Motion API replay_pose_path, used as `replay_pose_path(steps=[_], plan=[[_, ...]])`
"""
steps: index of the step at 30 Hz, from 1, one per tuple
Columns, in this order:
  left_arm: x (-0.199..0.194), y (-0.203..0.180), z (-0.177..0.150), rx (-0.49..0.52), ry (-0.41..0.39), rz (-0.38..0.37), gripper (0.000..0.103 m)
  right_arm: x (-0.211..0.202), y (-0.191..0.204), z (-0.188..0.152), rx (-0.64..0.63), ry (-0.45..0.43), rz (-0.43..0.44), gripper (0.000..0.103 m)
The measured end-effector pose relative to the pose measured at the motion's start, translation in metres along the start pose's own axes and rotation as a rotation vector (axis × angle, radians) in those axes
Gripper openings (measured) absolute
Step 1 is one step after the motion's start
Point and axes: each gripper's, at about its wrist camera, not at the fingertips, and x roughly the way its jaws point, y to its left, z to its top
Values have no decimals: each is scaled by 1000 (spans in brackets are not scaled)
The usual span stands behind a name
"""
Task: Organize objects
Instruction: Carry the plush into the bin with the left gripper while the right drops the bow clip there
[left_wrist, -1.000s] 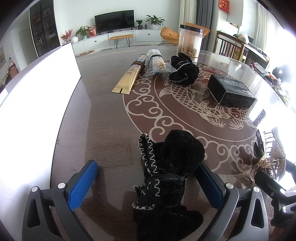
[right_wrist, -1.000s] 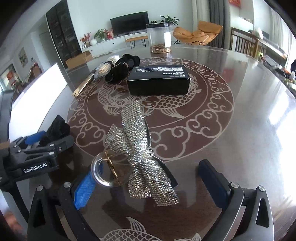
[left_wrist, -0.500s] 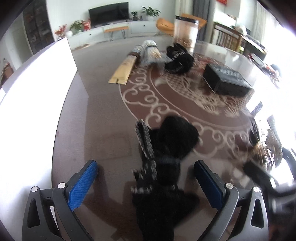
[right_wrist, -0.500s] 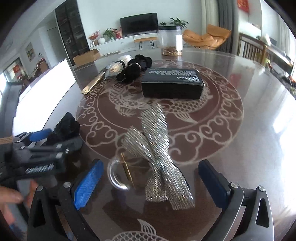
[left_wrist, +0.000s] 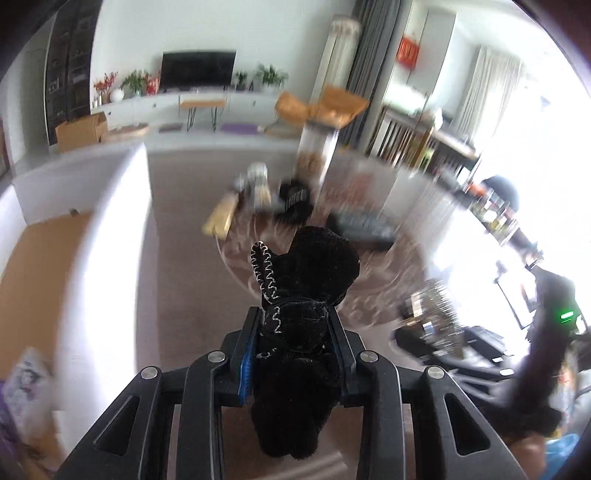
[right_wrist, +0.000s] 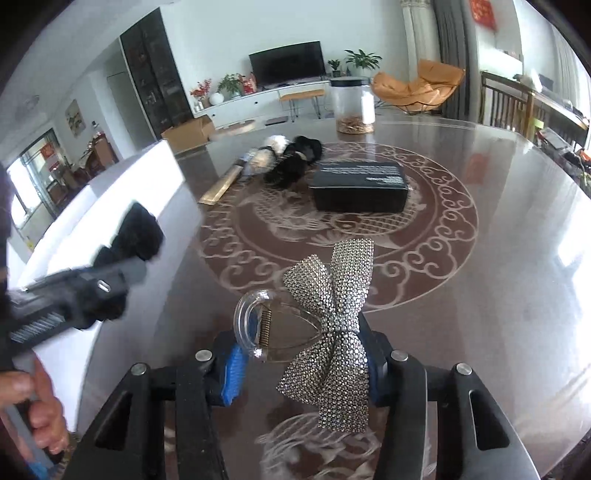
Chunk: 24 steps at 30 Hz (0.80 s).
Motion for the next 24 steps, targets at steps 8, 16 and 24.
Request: replay_pose_path(steps=[8, 16, 24], plan=[[-109, 96, 19, -21, -117, 241, 33, -56, 113, 63, -120, -108, 298, 51], [-103, 221, -25, -224, 168, 510, 61, -25, 269, 71, -351, -5, 515, 54], [-113, 234, -32, -216, 146, 672, 101, 3, 284, 30, -440, 61, 432, 89]])
